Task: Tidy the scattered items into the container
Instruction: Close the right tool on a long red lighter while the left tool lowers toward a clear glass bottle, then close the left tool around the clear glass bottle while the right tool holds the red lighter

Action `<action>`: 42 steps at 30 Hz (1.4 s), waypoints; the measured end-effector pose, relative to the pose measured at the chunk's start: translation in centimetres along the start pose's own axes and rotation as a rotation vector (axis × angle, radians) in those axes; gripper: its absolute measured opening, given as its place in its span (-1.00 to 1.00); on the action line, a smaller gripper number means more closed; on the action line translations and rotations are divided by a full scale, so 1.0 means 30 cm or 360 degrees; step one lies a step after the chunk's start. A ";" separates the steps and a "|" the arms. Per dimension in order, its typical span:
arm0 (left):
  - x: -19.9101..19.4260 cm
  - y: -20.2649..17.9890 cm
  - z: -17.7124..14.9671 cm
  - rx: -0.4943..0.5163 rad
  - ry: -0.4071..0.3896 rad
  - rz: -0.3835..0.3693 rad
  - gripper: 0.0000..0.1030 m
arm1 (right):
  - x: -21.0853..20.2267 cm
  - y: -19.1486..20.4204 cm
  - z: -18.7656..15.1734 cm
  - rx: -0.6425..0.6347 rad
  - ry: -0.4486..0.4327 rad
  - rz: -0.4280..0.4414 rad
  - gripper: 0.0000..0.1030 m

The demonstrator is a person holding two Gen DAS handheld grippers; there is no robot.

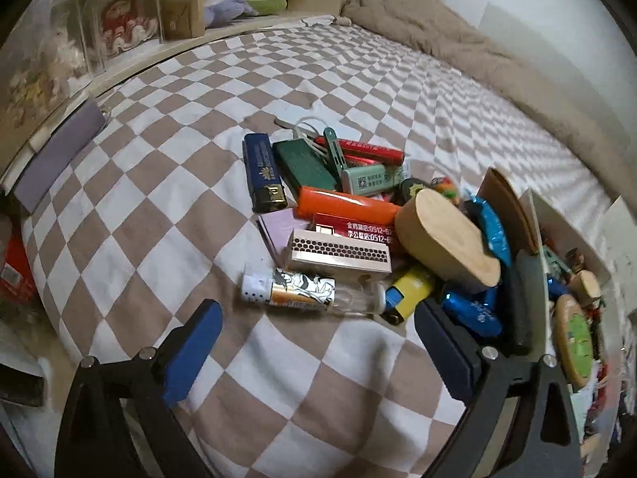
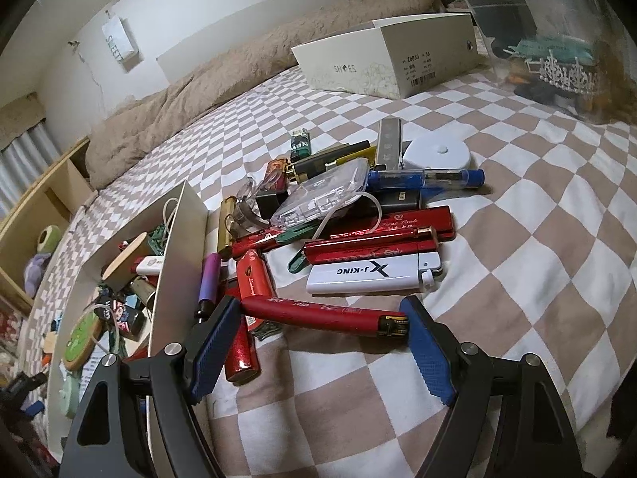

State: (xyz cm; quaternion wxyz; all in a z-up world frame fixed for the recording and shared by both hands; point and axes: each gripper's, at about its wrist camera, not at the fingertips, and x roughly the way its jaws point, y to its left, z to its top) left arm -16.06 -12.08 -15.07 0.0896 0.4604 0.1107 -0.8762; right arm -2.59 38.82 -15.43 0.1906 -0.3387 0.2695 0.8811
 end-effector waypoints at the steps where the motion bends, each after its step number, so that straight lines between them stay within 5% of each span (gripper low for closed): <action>1: 0.013 -0.002 0.003 0.0001 0.0020 0.0003 0.91 | 0.001 -0.002 0.001 0.0003 0.0002 0.0005 0.59; 9: 0.057 0.001 0.014 -0.0070 -0.0025 0.0166 0.84 | 0.005 -0.004 -0.001 -0.0003 0.0013 0.0013 0.59; 15: 0.036 0.027 0.015 -0.0063 -0.0031 0.0190 0.48 | 0.003 -0.016 0.001 0.0029 0.0016 0.0053 0.60; 23: 0.013 0.065 0.011 -0.0158 0.0007 0.0091 0.51 | -0.001 -0.023 0.001 0.0038 0.0018 0.0071 0.60; 27: 0.004 0.049 -0.004 -0.0143 0.0058 0.0202 0.88 | 0.000 -0.025 0.003 0.0039 0.0021 0.0070 0.60; 37: 0.002 0.047 -0.049 -0.0302 0.0057 0.0323 0.89 | -0.004 -0.034 -0.002 0.0060 0.0025 0.0109 0.60; 42: -0.012 0.026 -0.058 -0.0251 -0.0010 0.0312 0.59 | -0.007 -0.037 -0.002 0.0060 0.0030 0.0130 0.60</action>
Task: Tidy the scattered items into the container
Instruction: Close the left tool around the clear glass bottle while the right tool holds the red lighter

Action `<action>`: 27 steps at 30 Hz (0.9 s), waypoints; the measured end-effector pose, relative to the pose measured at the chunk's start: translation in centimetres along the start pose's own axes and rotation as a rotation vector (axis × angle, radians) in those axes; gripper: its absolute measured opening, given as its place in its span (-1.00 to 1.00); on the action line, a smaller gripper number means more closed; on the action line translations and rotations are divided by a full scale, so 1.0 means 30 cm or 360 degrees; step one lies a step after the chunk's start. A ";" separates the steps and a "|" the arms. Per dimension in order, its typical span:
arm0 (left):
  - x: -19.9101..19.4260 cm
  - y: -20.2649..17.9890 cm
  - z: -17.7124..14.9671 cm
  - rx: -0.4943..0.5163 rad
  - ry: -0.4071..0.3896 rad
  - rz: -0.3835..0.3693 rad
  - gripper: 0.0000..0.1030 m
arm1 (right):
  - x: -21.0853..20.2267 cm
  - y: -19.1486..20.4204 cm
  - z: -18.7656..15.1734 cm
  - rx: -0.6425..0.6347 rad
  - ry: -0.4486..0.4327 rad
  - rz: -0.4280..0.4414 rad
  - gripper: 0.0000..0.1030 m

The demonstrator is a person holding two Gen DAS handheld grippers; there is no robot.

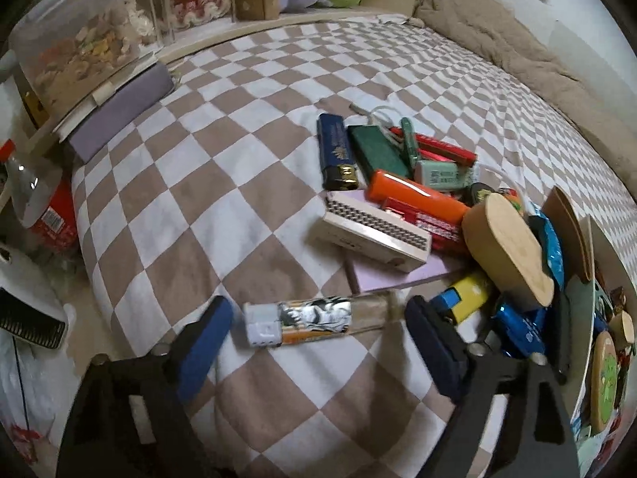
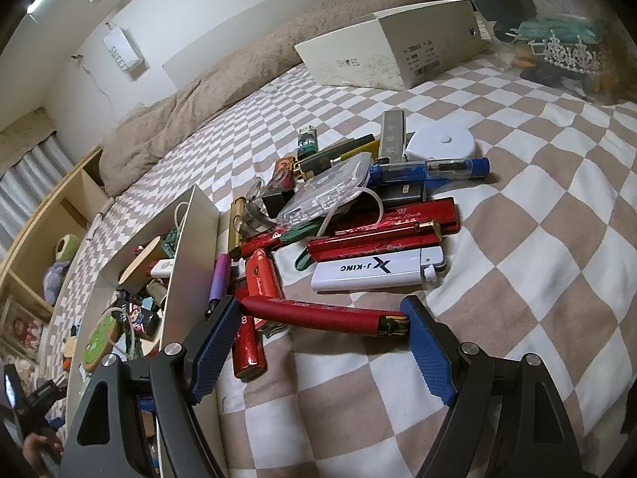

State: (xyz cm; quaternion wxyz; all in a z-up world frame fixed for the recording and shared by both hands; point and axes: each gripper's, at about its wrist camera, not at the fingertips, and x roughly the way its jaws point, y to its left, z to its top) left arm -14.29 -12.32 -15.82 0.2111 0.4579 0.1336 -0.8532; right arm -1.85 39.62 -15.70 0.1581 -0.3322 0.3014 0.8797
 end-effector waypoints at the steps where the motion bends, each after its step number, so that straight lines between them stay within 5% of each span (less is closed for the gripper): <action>1: -0.007 -0.003 -0.001 0.0010 -0.0011 -0.0024 0.48 | -0.001 0.000 0.000 -0.0002 0.0003 0.0005 0.60; 5: -0.022 -0.005 0.008 0.0031 -0.0047 -0.0071 0.11 | -0.009 -0.011 -0.001 0.0033 -0.0005 0.0053 0.59; 13: -0.028 0.033 0.020 -0.0036 -0.0005 -0.0198 -0.06 | -0.010 -0.001 -0.004 0.0014 0.0000 0.0043 0.59; 15: -0.025 0.045 0.027 -0.0048 0.0035 -0.0223 0.08 | -0.009 -0.001 -0.003 0.0014 0.0002 0.0040 0.60; 17: -0.024 0.050 0.034 -0.0052 0.0079 -0.0248 0.68 | -0.009 -0.001 -0.003 0.0015 0.0003 0.0039 0.60; 18: -0.024 0.051 0.035 -0.0054 0.0091 -0.0232 0.74 | -0.009 -0.002 -0.002 0.0014 0.0004 0.0039 0.60; 27: -0.020 0.031 0.021 -0.0086 0.0174 -0.0145 0.76 | -0.005 -0.004 0.000 0.0018 0.0009 0.0049 0.60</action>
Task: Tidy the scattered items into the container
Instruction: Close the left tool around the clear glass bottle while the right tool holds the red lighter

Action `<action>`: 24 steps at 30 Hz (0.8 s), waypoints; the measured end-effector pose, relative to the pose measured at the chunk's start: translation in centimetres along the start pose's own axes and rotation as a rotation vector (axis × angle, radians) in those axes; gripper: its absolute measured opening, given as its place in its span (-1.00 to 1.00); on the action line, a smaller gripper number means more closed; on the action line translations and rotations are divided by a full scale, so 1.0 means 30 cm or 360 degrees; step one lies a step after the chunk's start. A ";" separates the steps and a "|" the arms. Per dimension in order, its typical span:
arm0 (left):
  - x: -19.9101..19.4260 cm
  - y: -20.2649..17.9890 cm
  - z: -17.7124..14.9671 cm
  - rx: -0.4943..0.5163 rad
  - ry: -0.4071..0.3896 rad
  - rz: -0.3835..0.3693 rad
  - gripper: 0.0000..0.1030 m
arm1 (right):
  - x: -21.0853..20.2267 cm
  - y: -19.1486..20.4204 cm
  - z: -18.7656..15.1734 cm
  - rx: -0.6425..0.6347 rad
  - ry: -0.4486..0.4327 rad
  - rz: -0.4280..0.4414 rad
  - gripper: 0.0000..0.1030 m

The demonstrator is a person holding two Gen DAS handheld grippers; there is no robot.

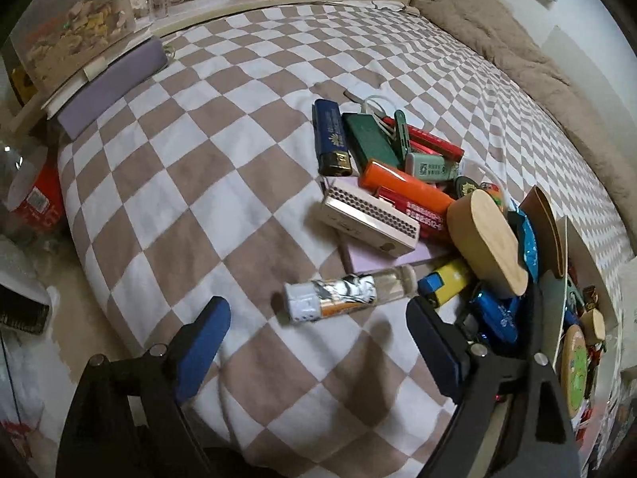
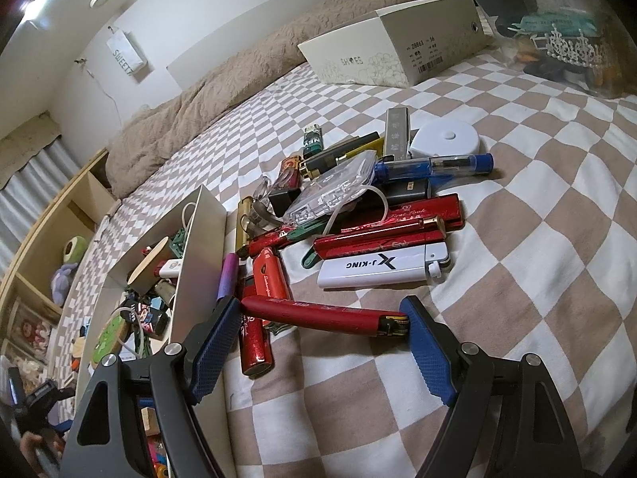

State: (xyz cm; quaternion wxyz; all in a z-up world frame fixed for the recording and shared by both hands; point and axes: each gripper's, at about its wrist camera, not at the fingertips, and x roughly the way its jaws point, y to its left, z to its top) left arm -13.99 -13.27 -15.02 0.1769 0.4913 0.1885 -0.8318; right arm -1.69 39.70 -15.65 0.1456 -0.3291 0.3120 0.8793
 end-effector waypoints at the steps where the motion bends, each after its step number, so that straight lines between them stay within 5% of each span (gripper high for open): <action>1: 0.000 -0.005 -0.002 -0.0019 0.0006 -0.0001 0.77 | 0.000 0.000 -0.001 -0.0001 0.0001 0.0001 0.60; 17: 0.059 -0.107 0.004 -0.0060 -0.0124 0.0202 0.91 | 0.000 -0.007 -0.003 0.0006 0.0011 0.0022 0.60; 24: 0.057 -0.055 -0.010 0.0081 -0.0153 0.0285 0.83 | -0.001 -0.008 -0.004 0.0004 0.0013 0.0026 0.60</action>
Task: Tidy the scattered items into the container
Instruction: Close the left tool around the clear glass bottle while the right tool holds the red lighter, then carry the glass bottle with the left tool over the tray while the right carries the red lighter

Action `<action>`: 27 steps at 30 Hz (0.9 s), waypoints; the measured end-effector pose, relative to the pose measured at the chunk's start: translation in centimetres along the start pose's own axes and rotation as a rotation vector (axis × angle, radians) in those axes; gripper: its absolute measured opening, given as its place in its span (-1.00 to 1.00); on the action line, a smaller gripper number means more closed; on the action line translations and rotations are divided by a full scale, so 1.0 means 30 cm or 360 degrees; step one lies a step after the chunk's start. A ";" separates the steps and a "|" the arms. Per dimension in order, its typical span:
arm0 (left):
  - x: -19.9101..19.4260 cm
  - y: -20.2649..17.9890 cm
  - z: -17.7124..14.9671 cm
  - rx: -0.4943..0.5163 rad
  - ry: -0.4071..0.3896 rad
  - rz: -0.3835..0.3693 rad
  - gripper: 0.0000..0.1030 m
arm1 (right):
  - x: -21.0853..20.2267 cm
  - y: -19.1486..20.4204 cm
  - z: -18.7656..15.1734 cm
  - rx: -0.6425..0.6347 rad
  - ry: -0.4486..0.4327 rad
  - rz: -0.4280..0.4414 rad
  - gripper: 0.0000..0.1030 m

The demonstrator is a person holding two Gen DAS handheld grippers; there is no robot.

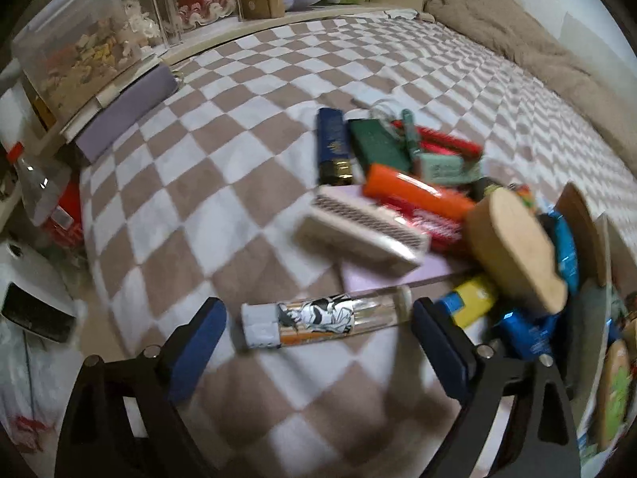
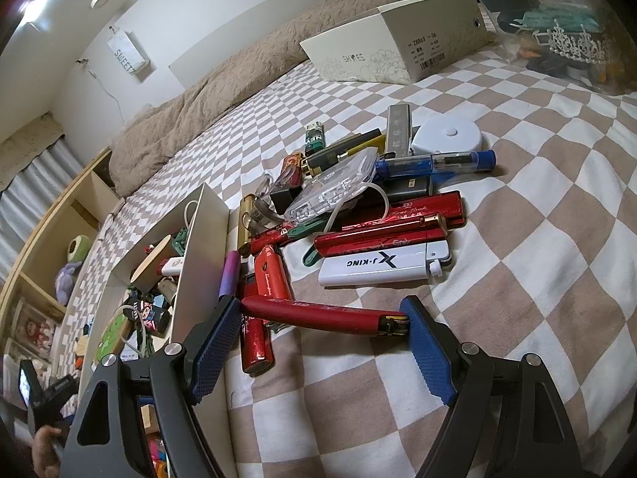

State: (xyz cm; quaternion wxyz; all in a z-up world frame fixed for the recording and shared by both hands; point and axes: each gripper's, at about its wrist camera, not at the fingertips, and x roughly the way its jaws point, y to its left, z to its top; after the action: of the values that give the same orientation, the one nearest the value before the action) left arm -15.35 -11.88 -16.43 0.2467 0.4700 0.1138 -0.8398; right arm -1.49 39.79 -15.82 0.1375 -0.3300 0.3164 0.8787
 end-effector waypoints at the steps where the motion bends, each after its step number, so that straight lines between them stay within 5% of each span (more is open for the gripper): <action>1: 0.001 0.020 0.001 0.0004 -0.0001 -0.0001 0.83 | -0.001 0.000 -0.001 0.0002 0.0000 0.0003 0.60; 8: -0.007 0.075 0.022 -0.0006 0.0069 -0.0068 0.57 | 0.000 -0.001 -0.002 0.0008 0.0003 0.0013 0.60; 27: -0.098 0.093 -0.014 0.0005 -0.0003 -0.0335 0.56 | -0.022 0.006 -0.003 -0.0019 -0.0011 0.0030 0.59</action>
State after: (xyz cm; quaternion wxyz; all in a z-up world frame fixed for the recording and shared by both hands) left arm -12.29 -13.19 -14.05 0.1566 0.4551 0.1611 -0.8616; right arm -1.03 39.56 -15.35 0.1285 -0.3247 0.3137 0.8830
